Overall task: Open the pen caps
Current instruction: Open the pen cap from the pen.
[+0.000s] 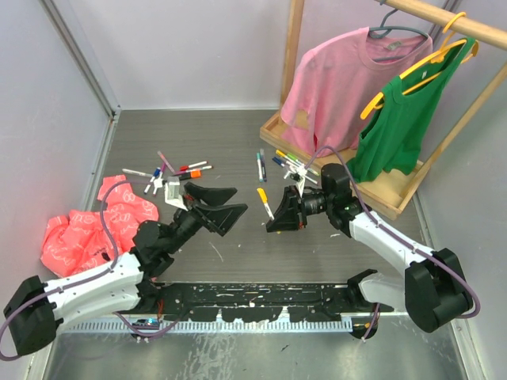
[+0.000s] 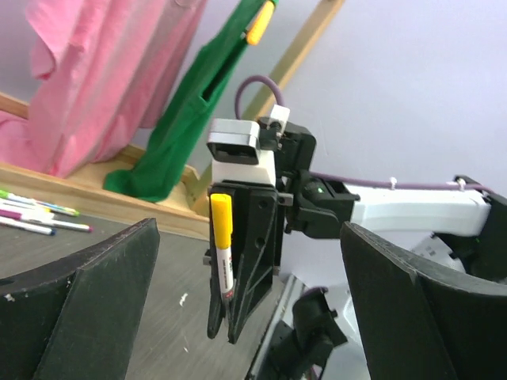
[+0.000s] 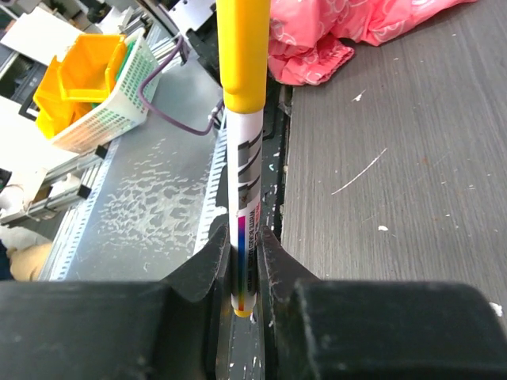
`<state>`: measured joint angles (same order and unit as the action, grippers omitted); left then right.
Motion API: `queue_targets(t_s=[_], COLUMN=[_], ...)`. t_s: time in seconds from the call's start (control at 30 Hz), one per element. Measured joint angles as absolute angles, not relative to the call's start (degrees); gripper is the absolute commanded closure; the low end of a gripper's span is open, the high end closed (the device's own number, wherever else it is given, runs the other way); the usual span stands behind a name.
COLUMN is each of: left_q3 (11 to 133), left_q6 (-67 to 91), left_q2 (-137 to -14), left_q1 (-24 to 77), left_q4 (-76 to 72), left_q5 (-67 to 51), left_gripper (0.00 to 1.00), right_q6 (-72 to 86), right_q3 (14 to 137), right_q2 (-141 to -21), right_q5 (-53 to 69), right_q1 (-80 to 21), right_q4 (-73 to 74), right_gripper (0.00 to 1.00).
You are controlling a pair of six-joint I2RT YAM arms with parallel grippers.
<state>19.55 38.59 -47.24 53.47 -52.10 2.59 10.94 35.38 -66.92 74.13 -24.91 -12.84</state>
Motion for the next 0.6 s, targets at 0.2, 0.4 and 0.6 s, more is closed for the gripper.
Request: queue_targets(t_s=[0.2,0.4,0.6], left_q3=[20.6,24.1,26.2], left_q6=[42.0,45.8,48.8], left_q2=[-50.3,-59.2,-64.5], left_q1=[49.3,47.1,45.7], left_q4=[-50.4,-50.9,-53.9], left_q5=[-7.9,-14.5,-18.5], left_gripper=[0.0,0.11,0.3], right_q6=[9.2,7.7,7.2], right_q3=[35.4,35.5,35.6], right_q2=[-66.9,-66.9,-67.4], right_q5=[76.8,78.0,78.3], right_q1=[-24.9,-24.9,-24.9], right_q4=[-11.1,-9.8,-8.9], right_gripper=[0.99,0.99,0.99])
